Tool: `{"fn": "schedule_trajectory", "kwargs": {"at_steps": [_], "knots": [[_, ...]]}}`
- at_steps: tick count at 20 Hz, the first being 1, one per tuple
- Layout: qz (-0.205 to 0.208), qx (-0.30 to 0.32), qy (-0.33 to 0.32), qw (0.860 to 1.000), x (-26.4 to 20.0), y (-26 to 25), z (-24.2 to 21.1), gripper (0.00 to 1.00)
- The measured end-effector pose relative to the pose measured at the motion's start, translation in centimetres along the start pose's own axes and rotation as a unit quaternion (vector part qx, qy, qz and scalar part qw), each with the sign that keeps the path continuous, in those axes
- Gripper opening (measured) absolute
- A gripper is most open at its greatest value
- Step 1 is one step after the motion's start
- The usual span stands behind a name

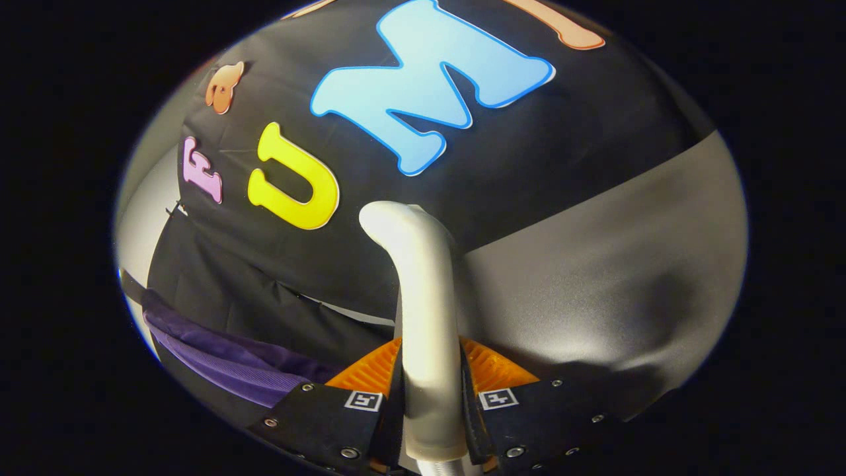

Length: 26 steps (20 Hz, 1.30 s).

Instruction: Iron the clothes twice with a garment steamer, once on the left side and once on the right side.

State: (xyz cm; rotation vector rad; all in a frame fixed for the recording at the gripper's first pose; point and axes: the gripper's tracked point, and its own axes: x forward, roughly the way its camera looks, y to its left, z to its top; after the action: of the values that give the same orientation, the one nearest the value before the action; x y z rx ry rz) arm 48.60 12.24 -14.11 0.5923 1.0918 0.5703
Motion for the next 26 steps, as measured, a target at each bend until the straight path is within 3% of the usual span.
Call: {"fn": "schedule_trajectory", "kwargs": {"at_steps": [5,13,16,26], "knots": [[0.020,-0.078,-0.070,0.994,-5.0,3.3,-3.1,0.38],[0.067,-0.106,-0.185,0.975,-14.4,8.8,-10.0,0.38],[0.081,-0.132,-0.245,0.957,-18.2,11.6,-13.1,0.38],[0.034,-0.196,-0.399,0.895,-24.9,18.1,-22.8,0.38]]}}
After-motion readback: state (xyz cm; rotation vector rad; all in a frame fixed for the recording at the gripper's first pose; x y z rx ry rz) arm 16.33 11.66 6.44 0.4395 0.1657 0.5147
